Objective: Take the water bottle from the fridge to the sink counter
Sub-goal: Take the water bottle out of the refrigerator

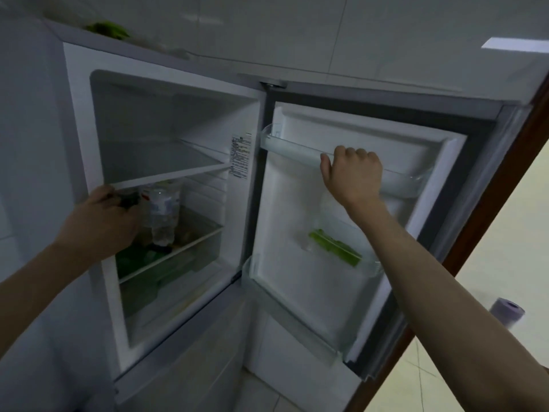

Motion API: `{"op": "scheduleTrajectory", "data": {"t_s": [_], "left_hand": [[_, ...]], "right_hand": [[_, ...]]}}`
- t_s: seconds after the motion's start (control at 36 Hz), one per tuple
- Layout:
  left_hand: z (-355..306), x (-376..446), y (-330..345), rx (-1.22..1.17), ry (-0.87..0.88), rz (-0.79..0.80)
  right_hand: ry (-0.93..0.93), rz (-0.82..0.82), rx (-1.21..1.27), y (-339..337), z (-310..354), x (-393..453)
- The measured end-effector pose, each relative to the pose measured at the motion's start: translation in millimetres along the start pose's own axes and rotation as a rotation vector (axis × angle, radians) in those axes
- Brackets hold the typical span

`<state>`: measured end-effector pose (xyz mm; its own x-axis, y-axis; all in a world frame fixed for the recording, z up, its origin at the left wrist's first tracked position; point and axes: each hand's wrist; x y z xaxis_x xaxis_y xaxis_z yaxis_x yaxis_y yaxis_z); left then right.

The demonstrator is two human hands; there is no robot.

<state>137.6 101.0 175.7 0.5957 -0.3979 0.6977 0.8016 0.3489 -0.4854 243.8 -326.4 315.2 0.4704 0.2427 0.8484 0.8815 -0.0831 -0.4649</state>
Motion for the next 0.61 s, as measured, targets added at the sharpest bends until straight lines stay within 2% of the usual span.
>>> {"op": "scheduleTrajectory", "data": {"t_s": [0.11,0.17,0.22,0.33,0.39,0.44,0.5,0.56,0.61], "left_hand": [[-12.6,-5.2,15.7,-0.01,-0.036,-0.009],[-24.7,-8.0,22.5,-0.047,-0.052,0.074],[-40.5,-8.6,26.2,-0.123,-0.139,0.176],[-67.5,14.0,36.8,-0.415,-0.577,0.417],[-70.5,29.8,56.1,-0.632,-0.811,0.457],[-65.8,43.9,83.3,-0.896,-1.071,0.367],[-61.5,54.9,108.1,-1.058,-1.341,0.259],[-60.6,63.5,128.7,-1.107,-1.545,0.196],[-62.6,70.4,150.1,-1.126,-1.678,0.164]], "right_hand": [[0.088,-0.017,-0.01,23.4,-24.0,-0.2],[0.149,-0.02,-0.008,35.1,-30.6,-0.3],[0.198,-0.039,-0.007,44.6,-34.7,-0.8],[0.286,-0.096,-0.001,65.3,-42.2,3.4],[0.311,-0.131,-0.008,75.3,-44.9,5.1],[0.327,-0.172,-0.021,84.5,-47.3,6.7],[0.329,-0.21,-0.034,94.3,-50.1,7.3],[0.316,-0.259,-0.042,105.0,-54.0,7.3],[0.309,-0.331,-0.055,115.3,-59.7,7.0]]}}
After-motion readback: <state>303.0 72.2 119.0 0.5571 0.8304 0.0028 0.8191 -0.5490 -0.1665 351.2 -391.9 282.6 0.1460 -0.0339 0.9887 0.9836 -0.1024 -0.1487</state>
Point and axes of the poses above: each hand's wrist, its own x-axis towards the middle knuckle, its own y-axis out of the palm, z = x × y, and after that the axes turned 5 degrees about -z, right-handed
